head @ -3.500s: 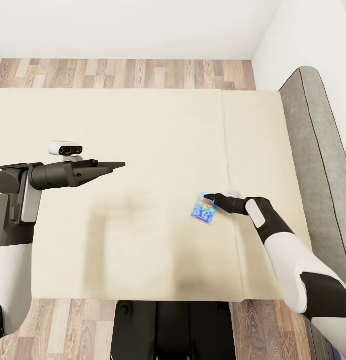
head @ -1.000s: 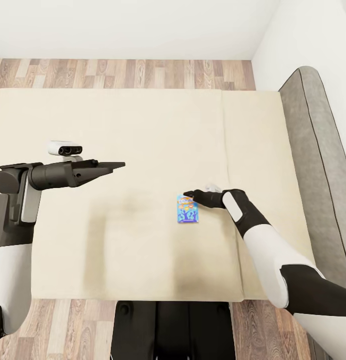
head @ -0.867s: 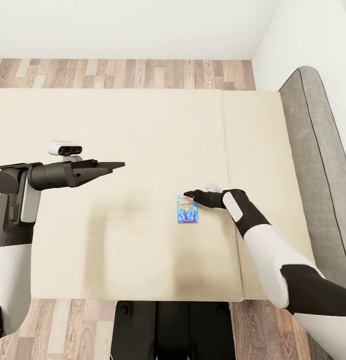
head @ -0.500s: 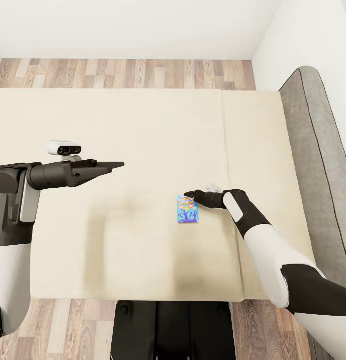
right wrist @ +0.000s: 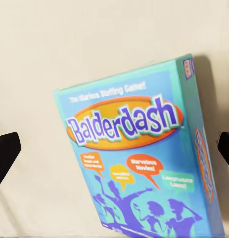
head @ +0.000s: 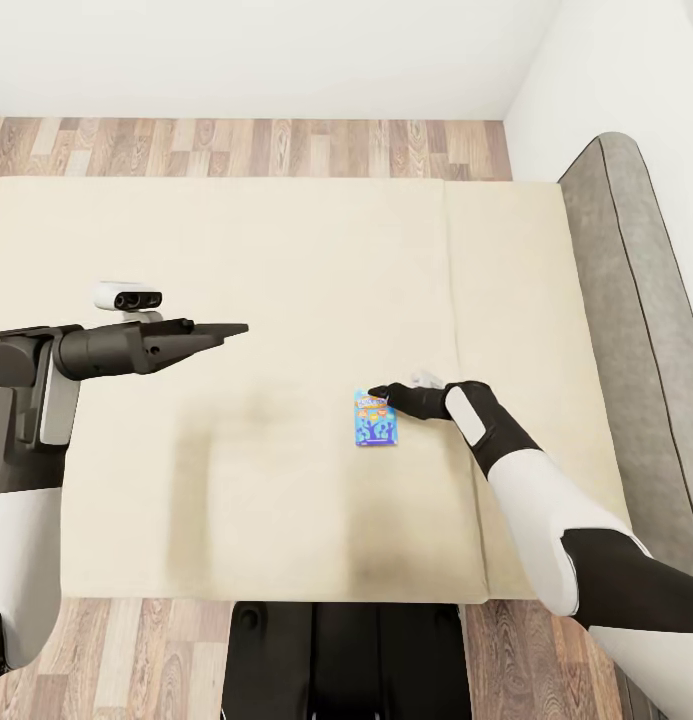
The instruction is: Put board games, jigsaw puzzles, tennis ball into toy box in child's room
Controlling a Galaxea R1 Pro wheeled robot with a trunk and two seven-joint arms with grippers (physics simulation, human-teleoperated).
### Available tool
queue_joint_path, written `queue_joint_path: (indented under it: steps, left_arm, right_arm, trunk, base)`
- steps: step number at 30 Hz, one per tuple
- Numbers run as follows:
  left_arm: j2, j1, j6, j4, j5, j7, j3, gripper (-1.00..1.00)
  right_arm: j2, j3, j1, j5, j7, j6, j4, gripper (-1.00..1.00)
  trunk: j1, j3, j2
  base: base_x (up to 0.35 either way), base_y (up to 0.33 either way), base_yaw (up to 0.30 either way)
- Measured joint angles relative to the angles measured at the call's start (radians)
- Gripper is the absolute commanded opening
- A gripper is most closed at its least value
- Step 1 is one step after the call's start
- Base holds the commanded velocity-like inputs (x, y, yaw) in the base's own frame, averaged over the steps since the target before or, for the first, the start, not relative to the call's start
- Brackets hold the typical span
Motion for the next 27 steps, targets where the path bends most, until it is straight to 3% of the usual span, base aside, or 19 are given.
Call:
queue_joint_path:
  steps: [27]
  left_arm:
    - [0.001, 0.000, 0.001, -0.001, -0.001, 0.000, 0.002, 1.00]
  right_arm:
    - [0.002, -0.002, 0.000, 0.002, 0.000, -0.002, 0.030, 1.00]
  trunk:
    - [0.000, 0.000, 0.000]
  base:
    - [0.000, 0.000, 0.000]
